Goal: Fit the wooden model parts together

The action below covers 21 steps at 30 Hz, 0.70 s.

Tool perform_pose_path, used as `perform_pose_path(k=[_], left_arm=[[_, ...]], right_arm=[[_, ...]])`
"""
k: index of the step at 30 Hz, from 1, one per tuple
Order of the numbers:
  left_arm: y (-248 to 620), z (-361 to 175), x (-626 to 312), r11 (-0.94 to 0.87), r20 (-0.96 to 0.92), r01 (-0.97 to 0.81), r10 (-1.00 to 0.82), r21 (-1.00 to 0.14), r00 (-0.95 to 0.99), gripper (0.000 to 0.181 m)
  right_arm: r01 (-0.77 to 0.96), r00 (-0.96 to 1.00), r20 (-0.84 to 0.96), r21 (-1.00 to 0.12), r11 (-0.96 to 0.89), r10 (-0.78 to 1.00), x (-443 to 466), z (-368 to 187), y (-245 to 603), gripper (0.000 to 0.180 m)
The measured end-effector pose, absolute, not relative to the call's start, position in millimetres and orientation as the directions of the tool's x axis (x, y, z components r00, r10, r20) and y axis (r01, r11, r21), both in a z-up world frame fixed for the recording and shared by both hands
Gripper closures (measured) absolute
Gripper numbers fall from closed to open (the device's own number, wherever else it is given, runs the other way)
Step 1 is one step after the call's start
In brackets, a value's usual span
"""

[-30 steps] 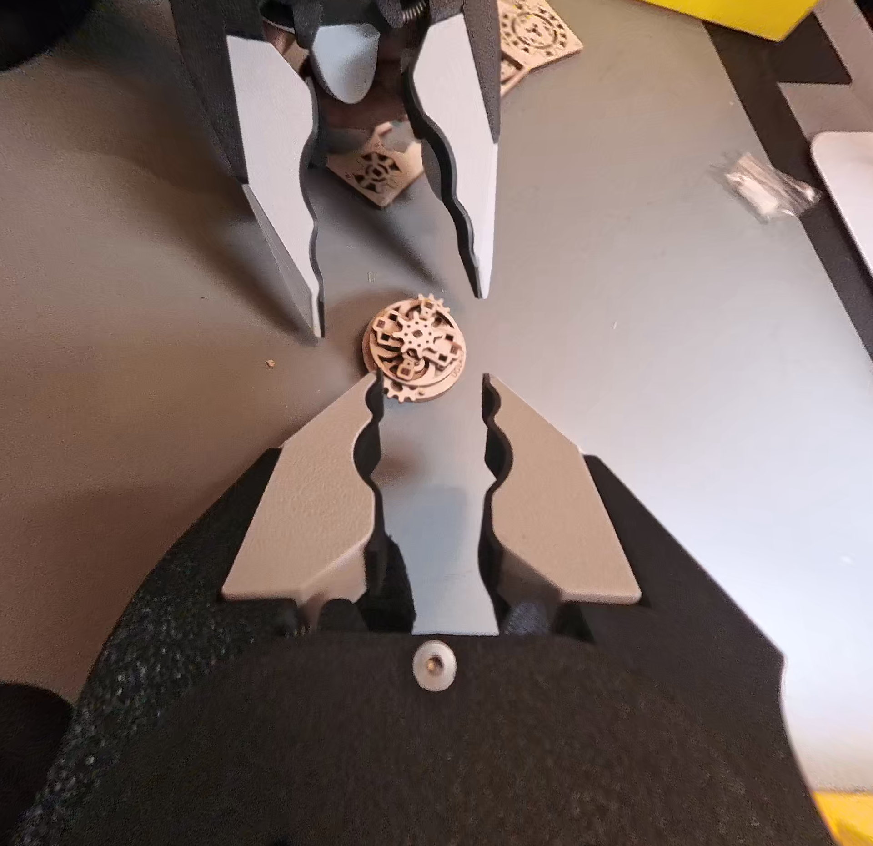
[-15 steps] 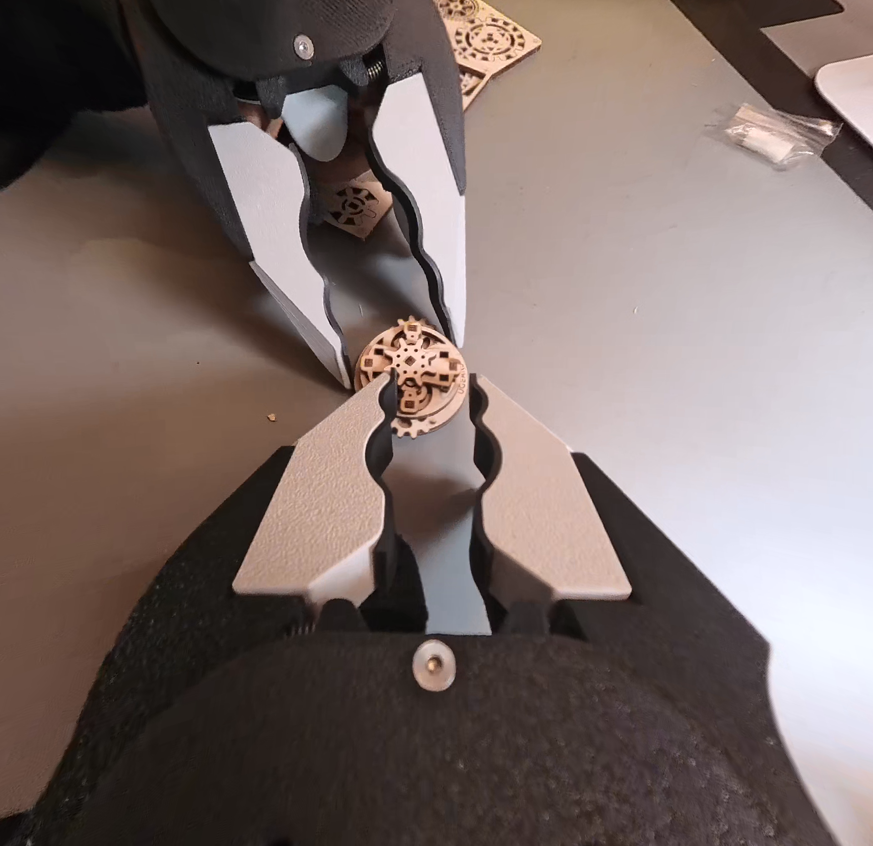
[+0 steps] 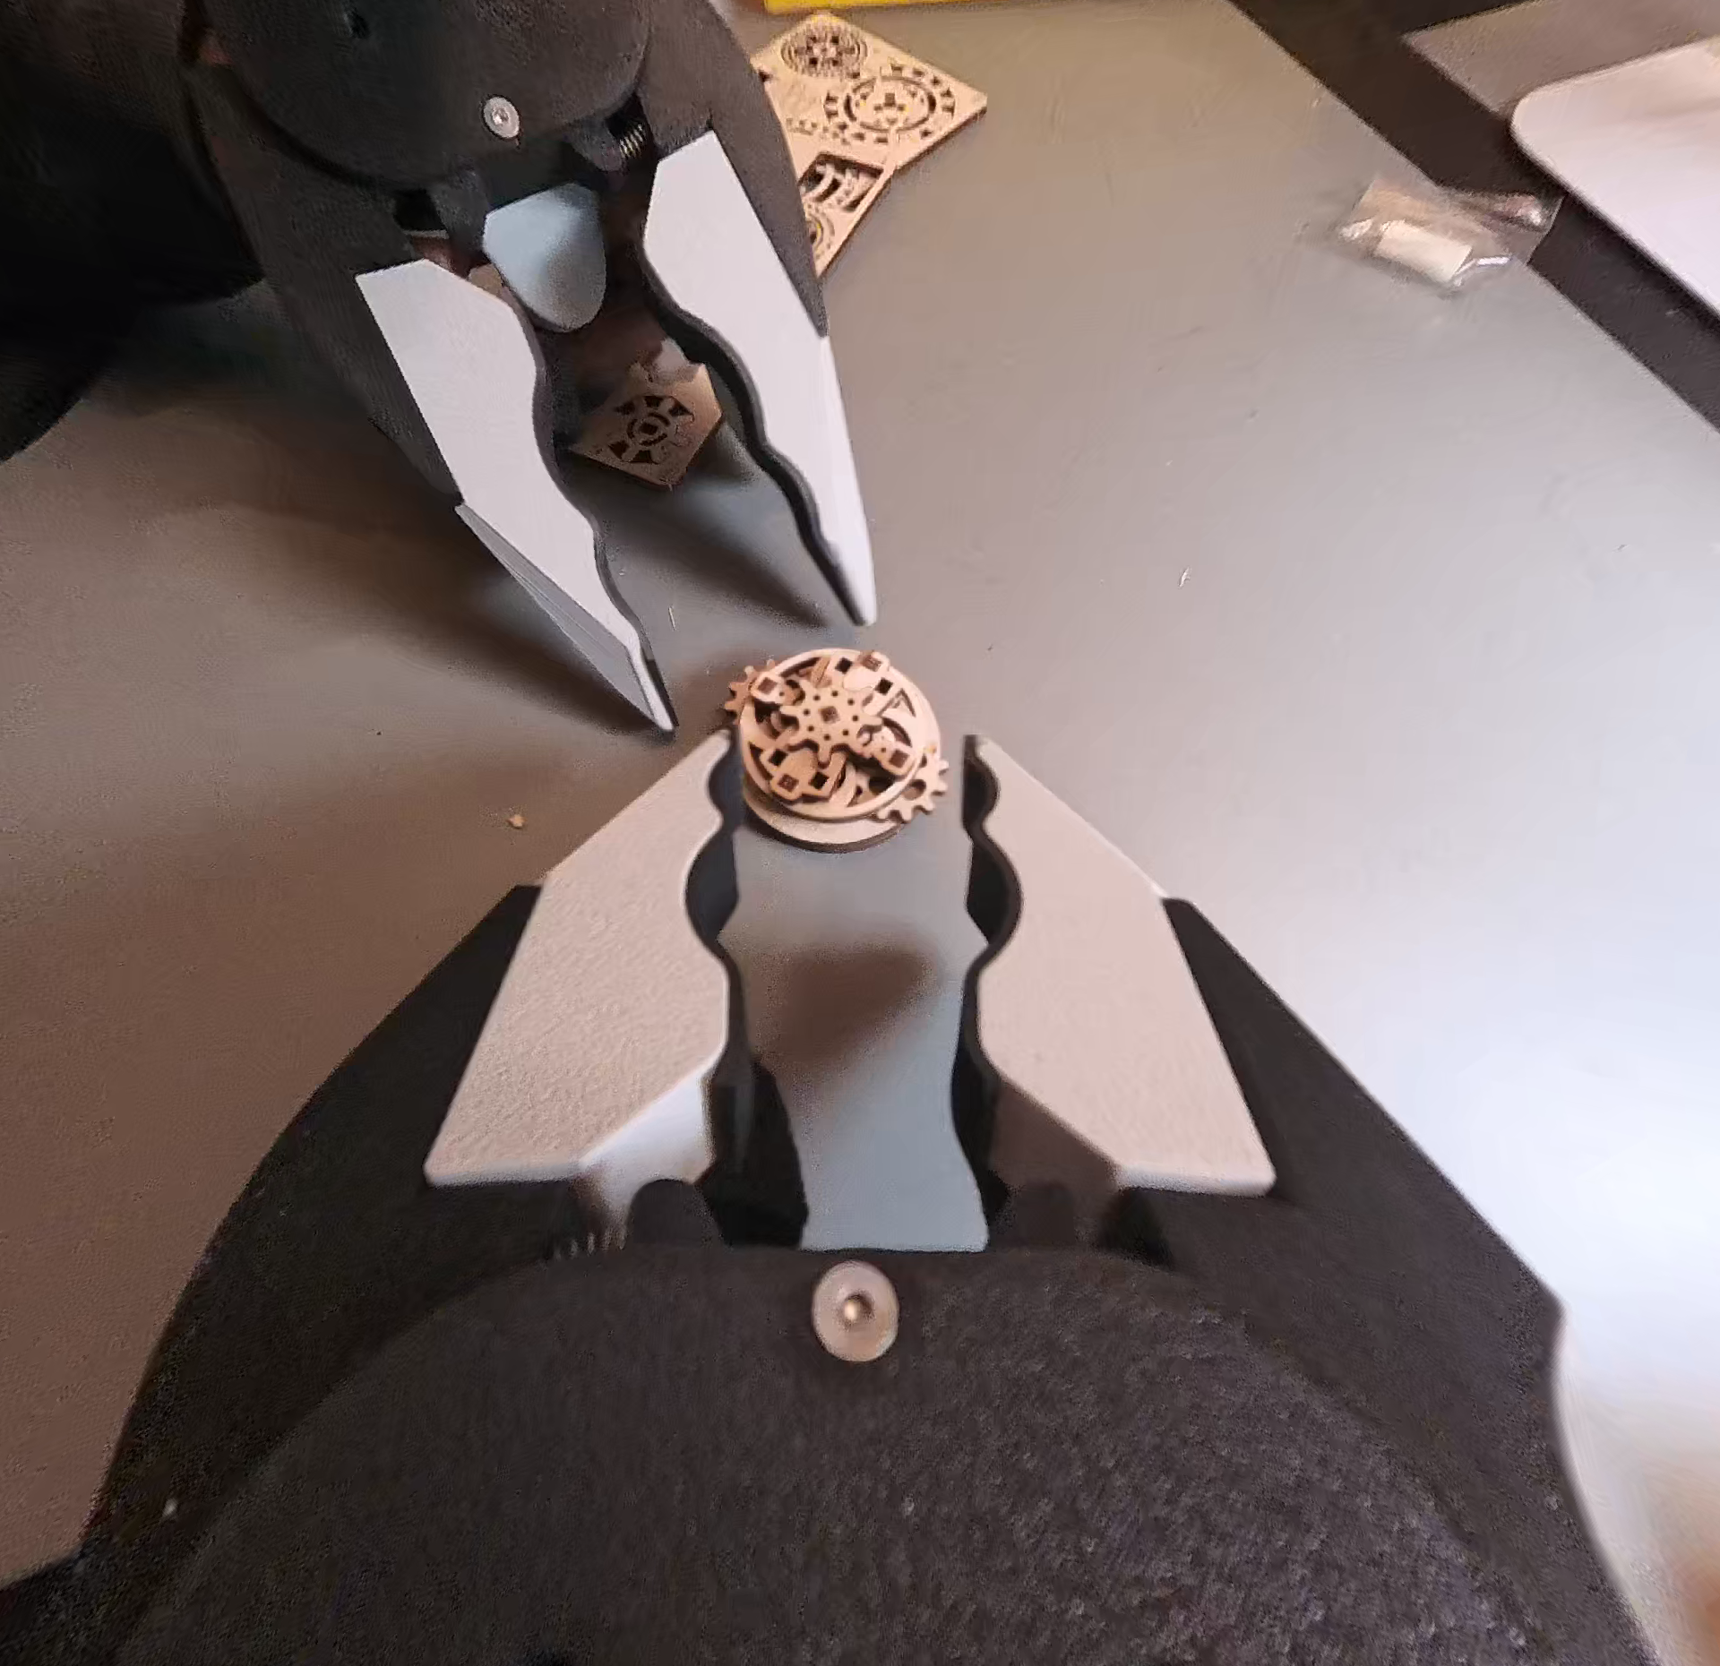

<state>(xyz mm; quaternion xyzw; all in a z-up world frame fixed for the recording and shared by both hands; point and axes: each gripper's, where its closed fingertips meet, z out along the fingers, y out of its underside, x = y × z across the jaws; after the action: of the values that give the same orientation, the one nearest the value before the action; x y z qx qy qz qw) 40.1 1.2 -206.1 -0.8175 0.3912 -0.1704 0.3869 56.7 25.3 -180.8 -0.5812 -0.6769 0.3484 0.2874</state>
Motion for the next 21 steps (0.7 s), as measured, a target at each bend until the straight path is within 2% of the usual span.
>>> perform_pose_path(k=[1, 4, 6, 7, 10, 14, 17, 21], left_arm=[[3, -205, 40, -0.387, -0.029, -0.502, -0.769, -0.773, 0.639, 0.124], [8, -192, 40, -0.347, -0.035, -0.451, -0.761, -0.822, 0.648, 0.118], [10, -187, 37, -0.331, -0.027, -0.419, -0.758, -0.846, 0.652, 0.115], [10, -185, 34, -0.326, -0.024, -0.409, -0.756, -0.852, 0.654, 0.113], [7, -176, 32, -0.292, -0.01, -0.366, -0.769, -0.883, 0.639, 0.113], [-2, -152, 38, -0.205, -0.022, -0.317, -0.808, -0.926, 0.589, 0.117], [-10, -128, 50, -0.101, -0.078, -0.281, -0.824, -0.954, 0.561, 0.122], [-22, -94, 66, 0.0, -0.106, -0.194, -0.837, -0.981, 0.536, 0.134]], right_arm=[[0.598, -0.16, -0.009, -0.796, 0.09, 0.987, 55, -182, 23, 0.127], [0.653, -0.163, 0.07, -0.74, 0.161, 0.984, 47, -195, 20, 0.12], [0.688, -0.171, 0.09, -0.702, 0.184, 0.981, 45, -205, 21, 0.125], [0.678, -0.17, 0.071, -0.716, 0.169, 0.983, 42, -203, 20, 0.135], [0.662, -0.178, 0.01, -0.739, 0.127, 0.984, 44, -199, 19, 0.136], [0.486, -0.238, -0.404, -0.837, -0.252, 0.883, 48, -154, 5, 0.136], [0.369, -0.413, -0.651, -0.759, -0.537, 0.637, 59, -100, -9, 0.136], [0.375, -0.547, -0.758, -0.602, -0.705, 0.356, 65, -66, -26, 0.135]])
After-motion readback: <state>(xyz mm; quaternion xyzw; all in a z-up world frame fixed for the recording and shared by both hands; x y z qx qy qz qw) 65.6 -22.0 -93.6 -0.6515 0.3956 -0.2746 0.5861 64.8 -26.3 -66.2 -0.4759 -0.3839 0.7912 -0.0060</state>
